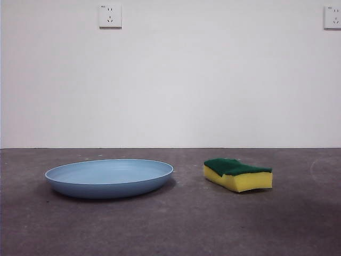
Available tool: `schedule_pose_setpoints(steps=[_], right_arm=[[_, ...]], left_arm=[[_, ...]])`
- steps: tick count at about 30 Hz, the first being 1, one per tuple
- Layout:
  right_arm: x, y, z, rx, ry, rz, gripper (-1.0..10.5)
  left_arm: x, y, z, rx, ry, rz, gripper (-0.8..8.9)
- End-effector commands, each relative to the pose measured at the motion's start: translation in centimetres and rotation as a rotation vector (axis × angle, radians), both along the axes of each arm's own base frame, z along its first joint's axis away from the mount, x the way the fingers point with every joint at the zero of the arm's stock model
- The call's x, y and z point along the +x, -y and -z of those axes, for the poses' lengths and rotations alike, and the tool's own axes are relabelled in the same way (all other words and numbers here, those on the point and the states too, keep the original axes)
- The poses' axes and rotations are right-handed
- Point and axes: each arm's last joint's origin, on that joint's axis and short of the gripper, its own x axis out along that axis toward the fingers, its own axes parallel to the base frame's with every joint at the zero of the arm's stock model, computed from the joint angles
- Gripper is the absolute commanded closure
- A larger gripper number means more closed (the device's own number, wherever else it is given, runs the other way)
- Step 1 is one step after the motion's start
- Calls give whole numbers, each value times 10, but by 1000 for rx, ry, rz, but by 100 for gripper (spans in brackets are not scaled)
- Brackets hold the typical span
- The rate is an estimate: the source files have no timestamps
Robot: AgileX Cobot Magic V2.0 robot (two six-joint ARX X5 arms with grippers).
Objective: Pick up the plate,pick up the cloth,clean the plate with the cloth
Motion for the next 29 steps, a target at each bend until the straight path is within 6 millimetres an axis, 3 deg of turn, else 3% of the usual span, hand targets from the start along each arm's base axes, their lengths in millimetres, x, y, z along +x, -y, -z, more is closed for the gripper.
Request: schedule_pose_setpoints(steps=[1, 6, 15, 22, 29], right_arm=[[0, 0, 0, 109, -7, 16, 951], [-2, 0, -21, 182, 19, 25, 957], [2, 0, -91, 213, 1, 32, 957], [29, -8, -140, 154, -134, -122, 956], [69, -17, -163, 86, -380, -328, 946]], left_arm=[[1, 0, -1, -69, 22, -9, 818], [-5, -1, -27, -157, 44, -16, 819], [-6, 0, -87, -143, -101, -10, 819], [23, 5, -128, -117, -260, 64, 818], [61, 14, -147, -125, -464, 200, 814]])
